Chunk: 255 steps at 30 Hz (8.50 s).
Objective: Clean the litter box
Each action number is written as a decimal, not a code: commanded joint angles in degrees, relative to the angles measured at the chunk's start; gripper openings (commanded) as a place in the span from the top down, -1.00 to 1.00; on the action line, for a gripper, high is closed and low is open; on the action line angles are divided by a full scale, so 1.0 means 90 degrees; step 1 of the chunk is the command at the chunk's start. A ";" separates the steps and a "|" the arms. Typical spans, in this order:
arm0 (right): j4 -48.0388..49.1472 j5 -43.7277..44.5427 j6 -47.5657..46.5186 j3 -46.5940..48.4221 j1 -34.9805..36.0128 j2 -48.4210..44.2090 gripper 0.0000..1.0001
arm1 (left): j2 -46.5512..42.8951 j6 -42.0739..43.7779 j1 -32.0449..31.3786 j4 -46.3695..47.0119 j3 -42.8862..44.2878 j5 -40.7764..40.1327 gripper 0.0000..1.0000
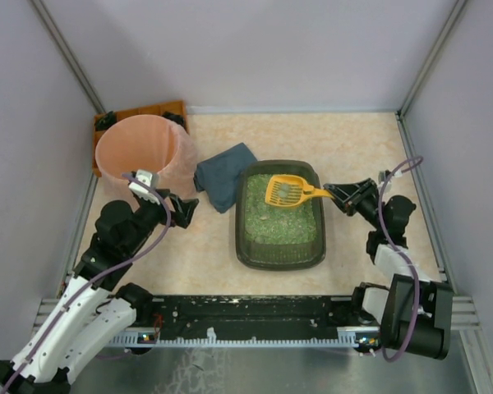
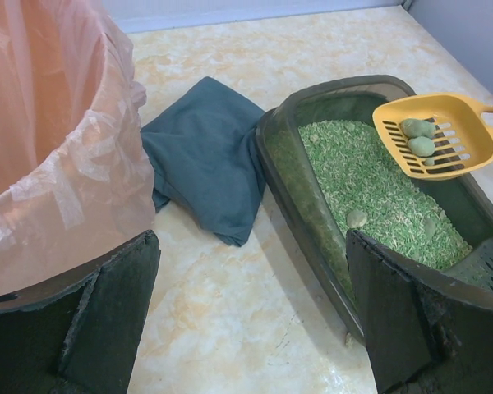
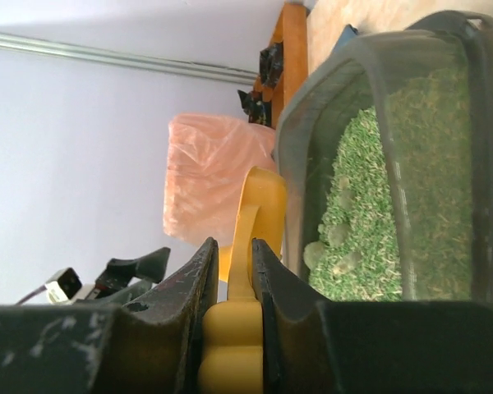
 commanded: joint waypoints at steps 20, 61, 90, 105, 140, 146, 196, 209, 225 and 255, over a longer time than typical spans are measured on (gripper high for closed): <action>-0.2848 0.2720 -0.1044 0.6130 0.3709 0.2093 1.00 | -0.1720 -0.0346 0.0019 -0.1195 0.0379 -0.2455 -0.97; -0.5884 0.3382 -0.6510 1.2313 0.6224 0.5228 1.00 | -0.1520 -0.0344 0.0022 -0.1366 0.0413 -0.2345 -0.98; -0.9154 0.6055 -0.7264 0.6178 0.4264 0.0510 1.00 | -0.0677 -0.0357 0.0022 -0.0467 0.0063 -0.1017 -0.97; -0.8952 0.5953 -0.7238 0.5906 0.4459 0.1625 1.00 | -0.0645 -0.0336 0.0015 -0.0447 0.0063 -0.0956 -0.97; -0.2717 0.2020 -0.2415 0.1990 0.4053 0.1943 1.00 | -0.0405 -0.0400 0.0021 -0.0345 0.0029 -0.0765 -0.97; -0.2368 0.1836 -0.2063 0.1825 0.3845 0.1821 1.00 | -0.0422 -0.0404 0.0018 -0.0330 0.0018 -0.0773 -0.97; 0.0146 -0.0207 -0.0064 0.0330 0.0614 0.0195 1.00 | -0.0159 -0.0467 0.0022 -0.0141 0.0101 -0.0694 -0.97; 0.0437 -0.0058 0.0049 0.0397 0.1150 0.0246 1.00 | -0.0155 -0.0469 0.0023 -0.0081 0.0072 -0.0659 -0.97; 0.0950 0.0012 0.0312 0.0310 0.1128 0.0401 1.00 | -0.0218 -0.0484 0.0022 -0.0146 0.0061 -0.0706 -0.97; 0.0013 0.0114 -0.0236 0.0354 0.0877 0.0022 1.00 | -0.0114 -0.0566 0.0018 -0.0122 0.0081 -0.0598 -0.97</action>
